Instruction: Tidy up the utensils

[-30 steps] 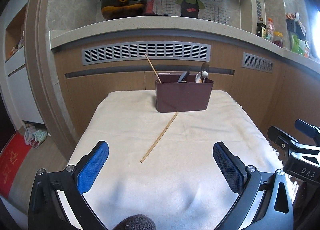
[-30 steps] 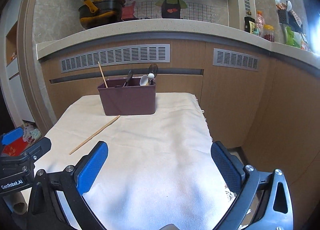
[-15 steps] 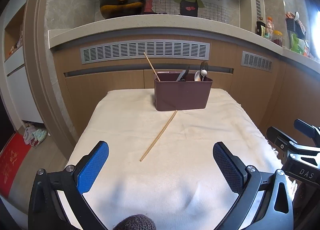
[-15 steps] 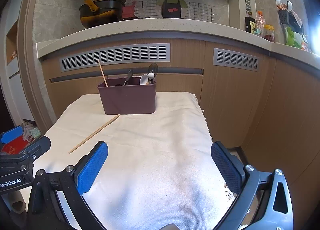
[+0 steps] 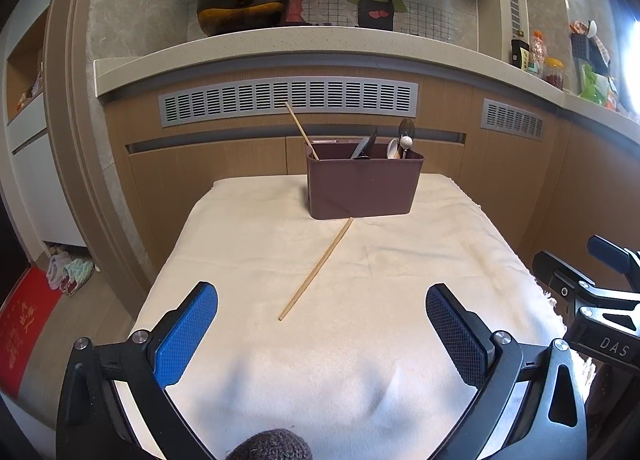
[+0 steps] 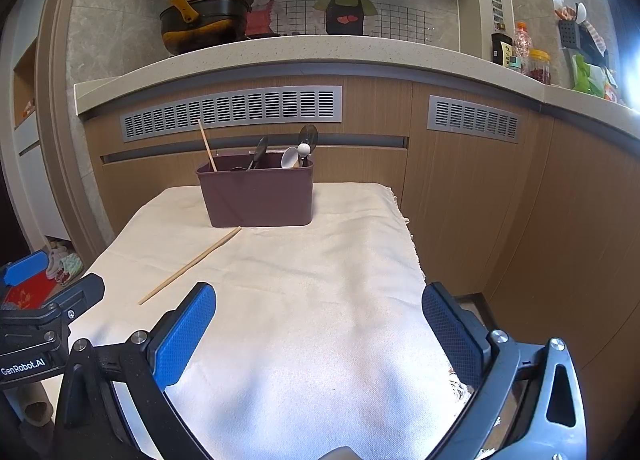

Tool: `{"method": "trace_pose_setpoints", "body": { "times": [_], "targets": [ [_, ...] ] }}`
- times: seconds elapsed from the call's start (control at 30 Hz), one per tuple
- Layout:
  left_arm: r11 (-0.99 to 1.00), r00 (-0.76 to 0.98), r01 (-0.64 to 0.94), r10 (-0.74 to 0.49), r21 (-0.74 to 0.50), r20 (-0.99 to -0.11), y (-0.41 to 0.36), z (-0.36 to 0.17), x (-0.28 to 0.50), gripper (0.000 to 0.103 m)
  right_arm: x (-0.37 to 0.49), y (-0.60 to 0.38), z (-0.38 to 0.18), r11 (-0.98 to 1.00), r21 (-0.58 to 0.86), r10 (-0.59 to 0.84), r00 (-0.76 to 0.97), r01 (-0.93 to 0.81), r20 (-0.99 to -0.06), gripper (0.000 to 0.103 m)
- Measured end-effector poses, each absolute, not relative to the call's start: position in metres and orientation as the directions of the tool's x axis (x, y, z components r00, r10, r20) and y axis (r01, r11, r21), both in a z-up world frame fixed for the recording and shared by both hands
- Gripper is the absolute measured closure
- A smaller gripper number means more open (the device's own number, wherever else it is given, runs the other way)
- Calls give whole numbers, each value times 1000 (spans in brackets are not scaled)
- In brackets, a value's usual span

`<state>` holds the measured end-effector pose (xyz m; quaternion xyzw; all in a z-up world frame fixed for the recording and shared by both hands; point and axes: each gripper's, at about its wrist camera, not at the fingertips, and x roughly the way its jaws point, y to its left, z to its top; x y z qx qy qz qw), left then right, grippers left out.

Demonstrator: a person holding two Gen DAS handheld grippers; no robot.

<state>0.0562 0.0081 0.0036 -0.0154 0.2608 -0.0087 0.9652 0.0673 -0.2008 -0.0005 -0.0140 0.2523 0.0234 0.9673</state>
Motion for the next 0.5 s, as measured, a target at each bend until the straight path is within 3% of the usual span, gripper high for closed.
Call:
{"method": "trace_pose_setpoints", "body": {
  "times": [0.5],
  "targets": [
    [999, 860, 10, -30, -41, -509, 10, 1, 57, 0, 67, -201, -5, 998, -26, 42, 869, -63, -494, 0]
  ]
}}
